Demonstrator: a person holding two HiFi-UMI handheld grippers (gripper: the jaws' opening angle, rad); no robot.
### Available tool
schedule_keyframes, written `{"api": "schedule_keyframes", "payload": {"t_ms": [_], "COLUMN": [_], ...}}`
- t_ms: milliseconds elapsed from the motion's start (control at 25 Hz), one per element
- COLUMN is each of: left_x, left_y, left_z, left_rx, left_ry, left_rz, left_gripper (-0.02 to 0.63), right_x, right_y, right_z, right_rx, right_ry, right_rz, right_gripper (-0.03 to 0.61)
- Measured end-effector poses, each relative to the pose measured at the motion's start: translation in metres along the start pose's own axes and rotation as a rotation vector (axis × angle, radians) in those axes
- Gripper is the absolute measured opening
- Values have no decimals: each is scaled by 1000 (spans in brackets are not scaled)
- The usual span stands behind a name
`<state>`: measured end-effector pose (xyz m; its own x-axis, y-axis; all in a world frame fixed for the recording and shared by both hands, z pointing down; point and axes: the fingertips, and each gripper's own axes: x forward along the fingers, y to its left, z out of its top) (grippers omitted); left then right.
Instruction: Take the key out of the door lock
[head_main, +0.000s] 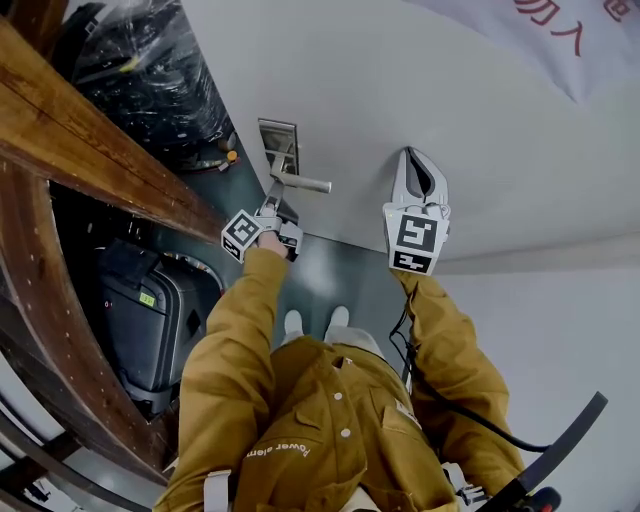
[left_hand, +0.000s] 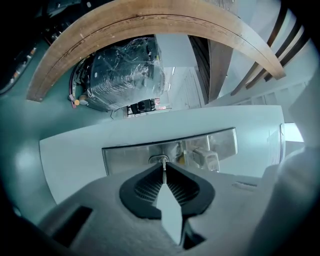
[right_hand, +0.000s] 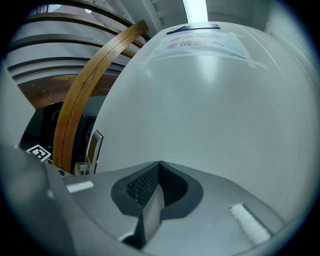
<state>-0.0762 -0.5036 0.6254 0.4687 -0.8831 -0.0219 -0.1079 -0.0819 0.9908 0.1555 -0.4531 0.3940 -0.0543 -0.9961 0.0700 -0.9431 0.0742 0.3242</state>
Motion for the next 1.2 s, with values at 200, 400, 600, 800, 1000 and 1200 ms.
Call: {"api": "schedule_keyframes", "payload": {"t_ms": [200,400,600,800,1000,1200], "left_x": [-3,-12,-22,-65,-129,-160], "left_y": [-3,-1,-3,-24,-39,-111], "left_z": [-2,-3,-5,-29,-42,-57], "left_rx": [-27,-95,-118,-104,155,574], "left_ry": [-11,-42,-70,-54,37,168], "left_rz": [9,7,13,-49,63,6], "left_gripper": [21,21,20,21,21,23], "right_x": [0,-3,-6,-4,-2,-13], "right_y": [-2,-1,0,-1,-2,7], "right_z": [2,5,6,7,4,12], "right_rx": [3,7,35,35,35,34], "right_ry": [-3,2,20,29,30,-5], "right_rz": [3,-6,-1,-9,-14,3], "right_gripper": [6,5,5,5,5,6]}}
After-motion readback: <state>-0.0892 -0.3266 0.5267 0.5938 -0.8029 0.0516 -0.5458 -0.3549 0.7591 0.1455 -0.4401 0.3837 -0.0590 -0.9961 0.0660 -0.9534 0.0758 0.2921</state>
